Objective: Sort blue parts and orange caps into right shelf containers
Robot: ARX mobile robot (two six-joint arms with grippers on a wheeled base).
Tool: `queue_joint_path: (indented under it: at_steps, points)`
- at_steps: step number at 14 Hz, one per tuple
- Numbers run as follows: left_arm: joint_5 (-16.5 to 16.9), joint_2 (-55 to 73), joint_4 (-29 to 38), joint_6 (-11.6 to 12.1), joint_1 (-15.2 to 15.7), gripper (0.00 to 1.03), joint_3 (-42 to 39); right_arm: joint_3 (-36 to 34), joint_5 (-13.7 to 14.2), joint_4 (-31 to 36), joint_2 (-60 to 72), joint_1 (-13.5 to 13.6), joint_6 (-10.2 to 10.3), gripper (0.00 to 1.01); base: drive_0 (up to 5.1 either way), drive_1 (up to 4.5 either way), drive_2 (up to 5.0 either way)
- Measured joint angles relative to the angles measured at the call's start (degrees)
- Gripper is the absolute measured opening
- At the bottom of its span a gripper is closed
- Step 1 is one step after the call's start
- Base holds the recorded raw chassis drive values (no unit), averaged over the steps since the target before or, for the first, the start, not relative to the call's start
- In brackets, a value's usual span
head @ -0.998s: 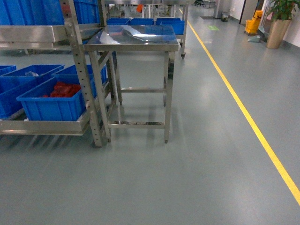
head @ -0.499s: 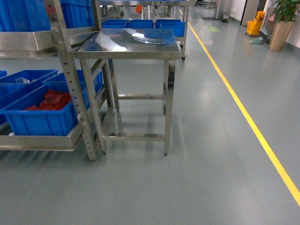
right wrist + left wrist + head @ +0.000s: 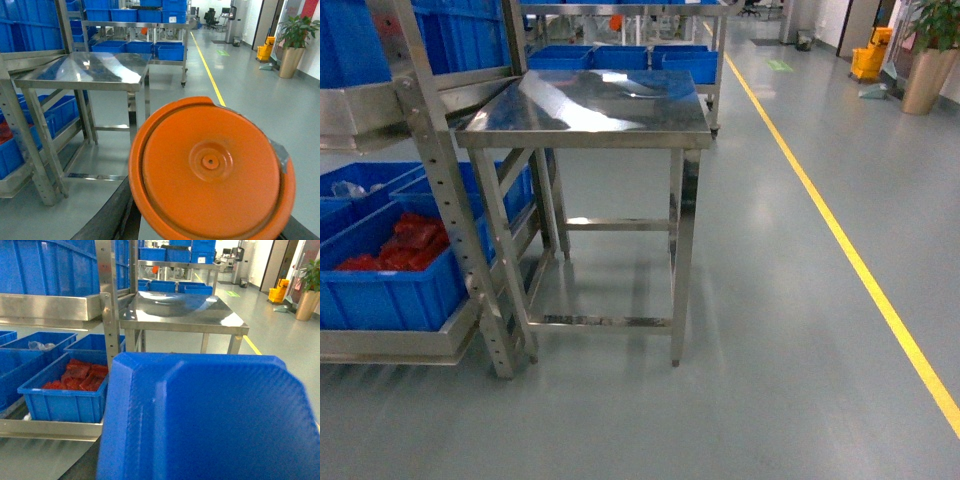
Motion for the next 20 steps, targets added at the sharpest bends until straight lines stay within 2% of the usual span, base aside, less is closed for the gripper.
queue_joint_path:
  at_steps: [2, 5, 20]
  points:
    - [0.0, 0.0, 0.2, 0.0, 0.0, 0.43, 0.0, 0.0, 0.0, 0.26, 0.02, 0.0, -0.02, 0.44, 0.1, 4.38, -4.3]
    - [0.0, 0.0, 0.24, -0.02, 0.0, 0.43, 0.0, 0.0, 0.0, 0.35, 0.0, 0.0, -0.02, 0.44, 0.0, 0.0, 0.0]
    - [0.0, 0.0, -0.02, -0.02, 0.0, 0.43, 0.0, 0.0, 0.02, 0.02, 0.0, 0.0, 0.0, 0.44, -4.9, 2.43, 2.4]
